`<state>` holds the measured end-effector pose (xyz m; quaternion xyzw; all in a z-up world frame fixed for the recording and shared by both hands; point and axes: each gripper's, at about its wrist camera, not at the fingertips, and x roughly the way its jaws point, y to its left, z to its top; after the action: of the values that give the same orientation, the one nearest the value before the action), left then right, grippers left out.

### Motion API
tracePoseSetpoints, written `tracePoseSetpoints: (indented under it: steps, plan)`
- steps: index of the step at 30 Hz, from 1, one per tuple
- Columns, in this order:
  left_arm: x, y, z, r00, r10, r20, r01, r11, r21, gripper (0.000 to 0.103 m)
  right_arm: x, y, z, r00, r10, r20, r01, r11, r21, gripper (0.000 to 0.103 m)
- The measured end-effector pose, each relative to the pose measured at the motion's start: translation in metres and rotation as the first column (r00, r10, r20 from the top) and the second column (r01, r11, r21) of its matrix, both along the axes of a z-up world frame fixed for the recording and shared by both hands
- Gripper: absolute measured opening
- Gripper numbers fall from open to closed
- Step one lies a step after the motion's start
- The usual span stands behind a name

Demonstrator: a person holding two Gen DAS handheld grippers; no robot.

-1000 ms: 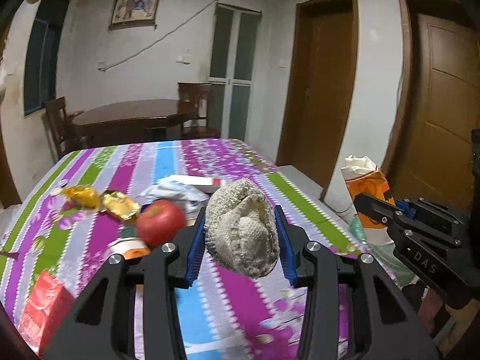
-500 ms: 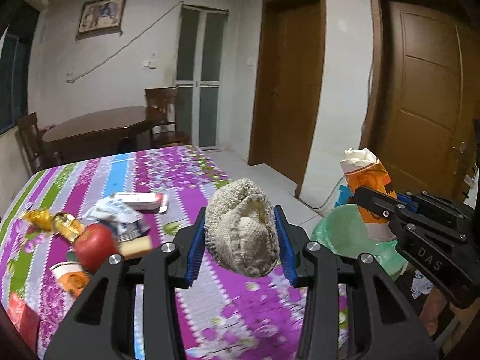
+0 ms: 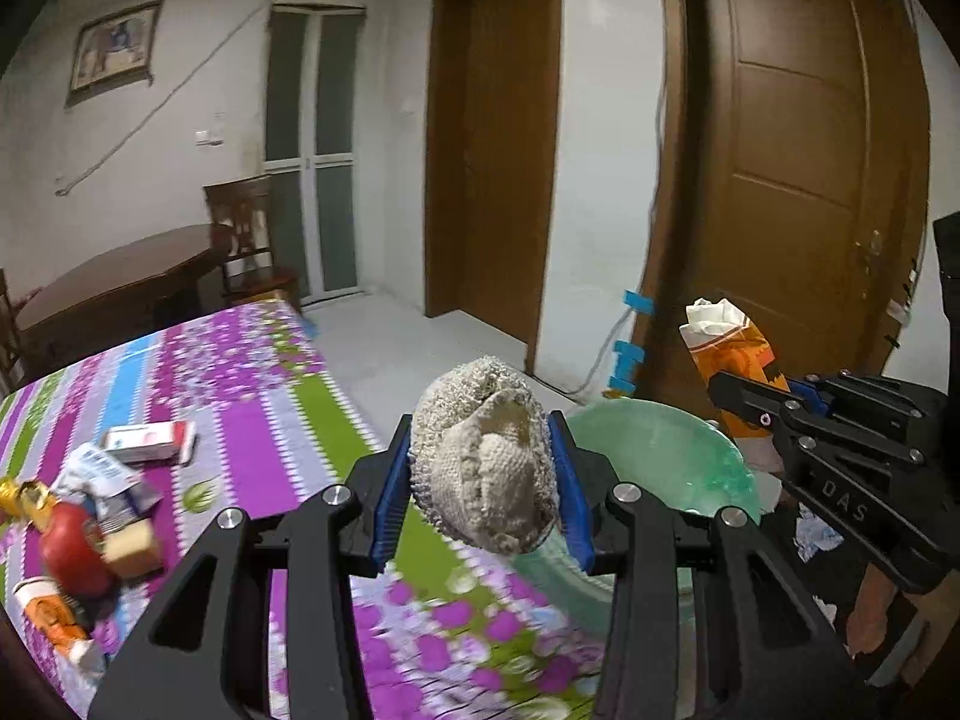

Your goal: Collect trash

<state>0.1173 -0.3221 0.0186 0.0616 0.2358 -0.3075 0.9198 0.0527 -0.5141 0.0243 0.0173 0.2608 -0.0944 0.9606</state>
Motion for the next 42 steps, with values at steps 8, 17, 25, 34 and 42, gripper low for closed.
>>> tracePoseSetpoints:
  steps: [8,17,25,34,42]
  plan:
    - [0.012,-0.054,-0.012,0.993,-0.097,-0.062,0.099,0.995,0.033,0.041,0.014,-0.073,-0.035,0.986,-0.065,-0.152,0.076,0.995,0.068,0.011]
    - [0.037,-0.109,-0.054,0.970,-0.142,-0.196,0.169,0.977,0.126,0.041,0.044,-0.115,-0.079,0.948,-0.046,-0.316,0.095,0.985,0.141,0.011]
    - [0.052,-0.124,-0.086,0.954,-0.122,-0.273,0.171,0.972,0.164,0.041,0.077,-0.119,-0.105,0.926,-0.032,-0.377,0.105,0.979,0.175,0.011]
    - [0.052,-0.130,-0.092,0.951,-0.119,-0.285,0.173,0.969,0.176,0.041,0.085,-0.118,-0.112,0.923,-0.031,-0.384,0.106,0.978,0.177,0.011]
    - [0.054,-0.136,-0.093,0.949,-0.119,-0.292,0.179,0.966,0.189,0.044,0.085,-0.120,-0.116,0.923,-0.030,-0.384,0.107,0.978,0.181,0.011]
